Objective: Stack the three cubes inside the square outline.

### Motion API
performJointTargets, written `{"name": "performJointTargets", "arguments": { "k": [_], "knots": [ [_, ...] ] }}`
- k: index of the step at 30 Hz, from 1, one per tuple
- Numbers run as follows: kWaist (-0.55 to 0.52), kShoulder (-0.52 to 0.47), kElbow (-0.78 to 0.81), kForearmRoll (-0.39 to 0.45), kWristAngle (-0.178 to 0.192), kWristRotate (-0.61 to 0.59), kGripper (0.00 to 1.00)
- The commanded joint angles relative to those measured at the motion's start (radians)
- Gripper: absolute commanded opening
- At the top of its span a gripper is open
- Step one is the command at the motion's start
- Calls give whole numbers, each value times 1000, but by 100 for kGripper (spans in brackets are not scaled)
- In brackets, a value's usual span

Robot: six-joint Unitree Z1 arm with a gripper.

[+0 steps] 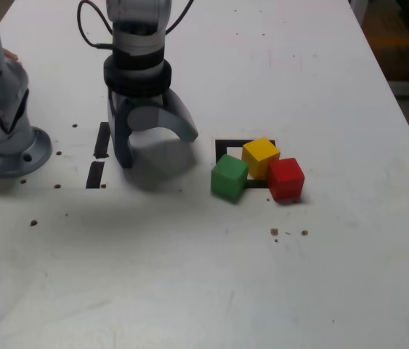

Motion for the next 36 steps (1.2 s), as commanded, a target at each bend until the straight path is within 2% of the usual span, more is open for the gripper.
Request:
{"name": "performJointTargets", "arguments": {
  "k": [1,24,36],
  "knots": [
    [1,-6,4,1,1,2,100],
    [1,-54,36,40,2,1,100],
    [1,-53,5,68,41,1,100]
  ]
}}
